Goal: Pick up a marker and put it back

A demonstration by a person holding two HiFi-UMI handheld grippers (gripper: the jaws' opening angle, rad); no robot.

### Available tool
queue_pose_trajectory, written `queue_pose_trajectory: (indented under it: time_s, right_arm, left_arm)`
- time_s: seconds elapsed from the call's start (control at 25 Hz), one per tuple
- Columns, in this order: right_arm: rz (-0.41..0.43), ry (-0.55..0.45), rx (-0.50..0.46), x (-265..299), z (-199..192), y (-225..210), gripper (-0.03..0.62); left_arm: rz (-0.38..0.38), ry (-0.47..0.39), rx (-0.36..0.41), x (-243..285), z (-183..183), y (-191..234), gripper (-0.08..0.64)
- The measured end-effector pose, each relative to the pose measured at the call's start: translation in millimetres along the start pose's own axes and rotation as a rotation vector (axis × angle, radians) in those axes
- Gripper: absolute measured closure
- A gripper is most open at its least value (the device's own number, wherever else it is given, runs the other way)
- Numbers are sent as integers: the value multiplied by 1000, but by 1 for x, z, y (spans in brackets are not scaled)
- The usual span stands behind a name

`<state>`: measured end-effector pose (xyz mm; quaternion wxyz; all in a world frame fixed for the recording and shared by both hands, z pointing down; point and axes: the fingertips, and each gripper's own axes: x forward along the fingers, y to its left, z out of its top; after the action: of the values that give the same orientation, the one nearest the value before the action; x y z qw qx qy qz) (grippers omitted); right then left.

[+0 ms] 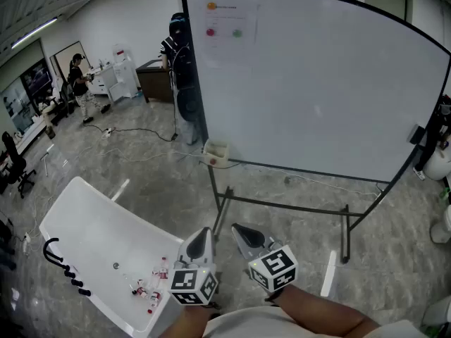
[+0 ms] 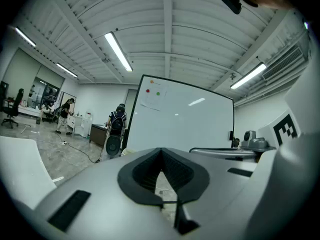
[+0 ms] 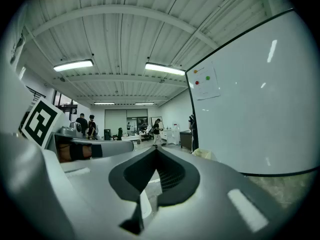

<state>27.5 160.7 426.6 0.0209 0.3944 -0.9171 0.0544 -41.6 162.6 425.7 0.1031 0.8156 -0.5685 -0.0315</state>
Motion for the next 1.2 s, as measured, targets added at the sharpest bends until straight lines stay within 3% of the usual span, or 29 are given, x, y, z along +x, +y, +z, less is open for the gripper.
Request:
queue_pose_trajectory:
  time_s: [0.56, 0.96, 1.2]
  right_arm:
    - [-20, -15, 20, 6, 0, -2, 592]
    - [-90, -28, 16, 52, 5, 33, 592]
    - [-115, -19, 0, 83, 9, 38, 592]
  left_arm:
    - [-15, 7, -9, 4, -1, 11, 557]
    - [-133, 25, -5, -2, 16, 64, 555]
    - [-162, 38, -12, 10, 21, 100, 557]
